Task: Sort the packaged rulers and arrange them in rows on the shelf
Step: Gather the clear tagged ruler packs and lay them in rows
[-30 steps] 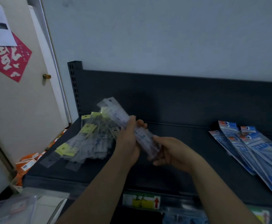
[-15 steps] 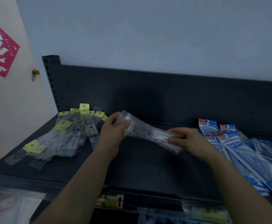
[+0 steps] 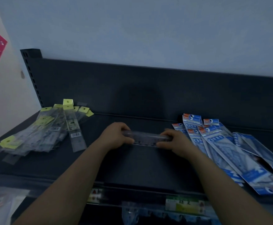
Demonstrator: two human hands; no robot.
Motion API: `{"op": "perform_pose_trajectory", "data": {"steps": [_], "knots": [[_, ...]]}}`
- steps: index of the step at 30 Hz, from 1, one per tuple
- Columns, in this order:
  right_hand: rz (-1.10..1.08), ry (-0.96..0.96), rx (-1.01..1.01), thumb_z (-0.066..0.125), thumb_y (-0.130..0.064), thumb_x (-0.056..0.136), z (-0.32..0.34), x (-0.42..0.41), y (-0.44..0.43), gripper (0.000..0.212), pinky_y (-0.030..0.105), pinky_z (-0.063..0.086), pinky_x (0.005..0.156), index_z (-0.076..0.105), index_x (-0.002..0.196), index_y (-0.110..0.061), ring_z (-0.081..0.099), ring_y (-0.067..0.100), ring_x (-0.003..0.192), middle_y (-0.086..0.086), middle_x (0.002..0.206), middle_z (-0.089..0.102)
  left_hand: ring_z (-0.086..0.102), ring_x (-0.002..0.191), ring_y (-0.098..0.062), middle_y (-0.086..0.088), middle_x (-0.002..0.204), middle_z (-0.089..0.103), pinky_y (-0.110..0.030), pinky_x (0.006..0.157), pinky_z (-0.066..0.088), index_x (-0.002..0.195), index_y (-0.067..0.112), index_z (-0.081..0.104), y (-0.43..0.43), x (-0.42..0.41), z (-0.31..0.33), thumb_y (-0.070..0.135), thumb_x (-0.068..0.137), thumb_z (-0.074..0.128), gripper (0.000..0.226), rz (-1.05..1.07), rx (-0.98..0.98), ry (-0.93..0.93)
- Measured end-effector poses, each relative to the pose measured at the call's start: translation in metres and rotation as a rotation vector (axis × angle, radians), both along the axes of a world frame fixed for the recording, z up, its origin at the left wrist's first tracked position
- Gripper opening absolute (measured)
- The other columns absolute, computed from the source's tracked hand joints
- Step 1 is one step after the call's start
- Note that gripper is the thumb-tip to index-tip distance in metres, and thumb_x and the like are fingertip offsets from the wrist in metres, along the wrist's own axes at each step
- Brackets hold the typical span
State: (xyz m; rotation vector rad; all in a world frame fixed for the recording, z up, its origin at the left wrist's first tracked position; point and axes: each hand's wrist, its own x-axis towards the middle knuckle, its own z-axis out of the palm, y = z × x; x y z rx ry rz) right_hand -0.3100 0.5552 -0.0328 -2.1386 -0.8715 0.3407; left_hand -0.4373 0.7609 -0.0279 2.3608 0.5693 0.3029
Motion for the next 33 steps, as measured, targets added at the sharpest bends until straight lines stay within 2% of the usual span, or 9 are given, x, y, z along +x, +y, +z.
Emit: {"op": "perform_pose_trajectory", "data": {"steps": [3,5,11,16,20,23,27,29,33], "knots": [[-0.026,0.043,-0.032,0.079,-0.023,0.075,-0.001,0.015,-0.012,0.026,0.018,0.034,0.091,0.066,0.098,-0.023,0.044,0.017,0.131,0.001,0.150,0.038,0.061,0.091,-0.013,0.002,0.100,0.065,-0.024,0.076,0.045,0.101,0.017,0.068,-0.012,0.016,-0.002,0.025,0.069,0.084,0.037,0.009,-0.012,-0.030],[-0.044,0.053,-0.041,0.079,-0.024,0.075,-0.002,0.022,-0.021,0.029,0.021,0.031,0.094,0.067,0.101,-0.022,0.041,0.016,0.133,0.001,0.152,0.034,0.059,0.091,-0.013,0.003,0.100,0.063,-0.024,0.077,0.044,0.102,0.016,0.067,-0.021,0.027,-0.003,0.023,0.069,0.084,0.038,0.011,-0.027,-0.043],[-0.075,0.070,0.005,0.076,-0.012,0.078,0.004,0.043,-0.059,0.030,0.005,0.037,0.063,0.068,0.106,-0.005,0.051,0.025,0.120,0.017,0.137,0.049,0.060,0.084,-0.011,0.004,0.092,0.064,-0.022,0.072,0.048,0.099,0.015,0.067,-0.049,0.058,-0.004,0.020,0.068,0.084,0.036,-0.036,-0.054,-0.077],[-0.134,0.087,0.015,0.077,-0.010,0.076,0.008,0.062,-0.100,0.028,0.022,0.043,0.082,0.068,0.102,-0.003,0.054,0.028,0.116,0.019,0.130,0.054,0.055,0.083,-0.008,0.007,0.094,0.058,-0.020,0.073,0.041,0.104,0.021,0.066,-0.071,0.080,-0.004,0.029,0.068,0.085,0.042,-0.094,0.012,-0.055],[-0.145,0.067,0.031,0.080,-0.013,0.073,0.004,0.072,-0.109,0.025,0.003,0.041,0.059,0.069,0.095,-0.009,0.060,0.015,0.087,0.007,0.102,0.063,0.056,0.097,-0.007,0.006,0.111,0.062,-0.020,0.080,0.043,0.109,0.025,0.063,-0.072,0.085,-0.007,0.036,0.065,0.086,0.051,-0.119,-0.002,-0.051],[-0.123,-0.039,0.000,0.080,-0.015,0.075,0.000,0.074,-0.102,0.023,0.002,0.040,0.062,0.069,0.094,-0.015,0.056,0.010,0.083,0.007,0.104,0.062,0.048,0.114,-0.004,0.011,0.125,0.053,-0.022,0.096,0.038,0.132,0.033,0.048,-0.073,0.085,-0.004,0.032,0.067,0.085,0.074,-0.200,-0.085,-0.078],[-0.114,-0.146,-0.065,0.082,-0.018,0.072,-0.003,0.071,-0.099,0.046,0.012,0.040,0.082,0.063,0.114,-0.020,0.054,0.012,0.102,0.003,0.117,0.054,0.061,0.096,-0.008,0.011,0.100,0.064,-0.020,0.082,0.045,0.106,0.025,0.067,-0.075,0.085,0.000,0.029,0.074,0.080,0.035,-0.242,0.034,-0.026],[-0.089,-0.139,-0.095,0.082,-0.021,0.072,-0.006,0.068,-0.102,0.062,0.015,0.034,0.093,0.054,0.128,-0.026,0.048,0.009,0.111,-0.003,0.123,0.047,0.059,0.096,-0.008,0.014,0.101,0.061,-0.023,0.082,0.046,0.109,0.027,0.064,-0.076,0.083,-0.002,0.037,0.075,0.078,0.037,-0.255,0.104,0.017],[-0.047,-0.197,-0.069,0.074,-0.020,0.080,-0.012,0.064,-0.101,0.044,0.009,0.032,0.086,0.057,0.120,-0.026,0.049,0.007,0.104,-0.004,0.117,0.048,0.055,0.102,-0.013,0.008,0.116,0.057,-0.032,0.090,0.047,0.120,0.029,0.055,-0.079,0.084,-0.008,0.042,0.083,0.067,0.041,-0.339,0.252,0.122]]}}
